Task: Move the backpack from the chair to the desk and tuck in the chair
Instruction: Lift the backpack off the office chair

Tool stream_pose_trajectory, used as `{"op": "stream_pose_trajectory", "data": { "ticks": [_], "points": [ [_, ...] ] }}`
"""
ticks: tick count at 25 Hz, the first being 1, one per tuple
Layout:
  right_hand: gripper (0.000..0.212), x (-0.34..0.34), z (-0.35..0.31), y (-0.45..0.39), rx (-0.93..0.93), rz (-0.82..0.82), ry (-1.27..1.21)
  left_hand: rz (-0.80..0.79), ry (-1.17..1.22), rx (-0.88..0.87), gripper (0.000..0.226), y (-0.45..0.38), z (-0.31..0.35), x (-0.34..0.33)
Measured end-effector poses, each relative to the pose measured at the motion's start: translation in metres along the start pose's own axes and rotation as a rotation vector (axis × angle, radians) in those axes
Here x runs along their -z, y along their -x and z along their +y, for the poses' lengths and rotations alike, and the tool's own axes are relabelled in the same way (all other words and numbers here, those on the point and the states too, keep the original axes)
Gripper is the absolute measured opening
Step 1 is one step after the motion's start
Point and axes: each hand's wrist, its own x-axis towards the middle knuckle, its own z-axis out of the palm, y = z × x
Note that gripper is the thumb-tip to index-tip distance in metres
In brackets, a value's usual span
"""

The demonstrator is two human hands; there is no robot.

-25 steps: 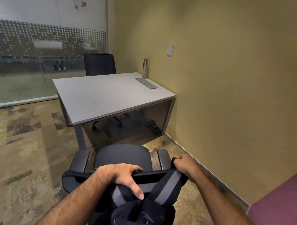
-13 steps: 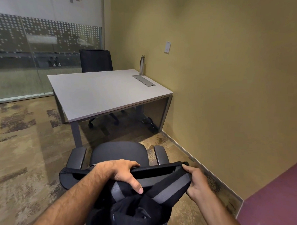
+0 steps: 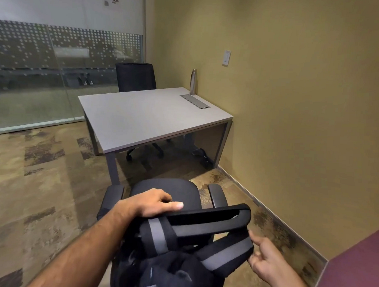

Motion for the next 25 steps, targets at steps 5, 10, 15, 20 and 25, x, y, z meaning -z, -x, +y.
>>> {"op": "stream_pose_trajectory", "data": {
  "ticks": [5,10,15,20,25],
  "points": [
    [0.023,-0.026,0.019,-0.003,-0.036,-0.018,0.171,0.096,0.106,-0.031,0.073,0.011,-0.027,0.002],
    [0.013,-0.045,0.020,0.003,-0.115,-0.033,0.055,0.124,0.100,-0.033,0.071,0.014,-0.023,-0.001],
    [0.017,-0.057,0.014,0.008,-0.119,-0.028,0.062,0.329,0.006,-0.071,0.073,0.039,-0.031,0.005],
    [0.019,-0.059,0.008,0.009,-0.080,-0.010,0.098,0.457,-0.142,-0.023,0.067,0.063,-0.042,0.013],
    [0.021,-0.058,0.006,0.011,-0.041,-0.014,0.120,0.582,-0.484,0.022,0.072,0.075,-0.041,0.013]
  ]
}}
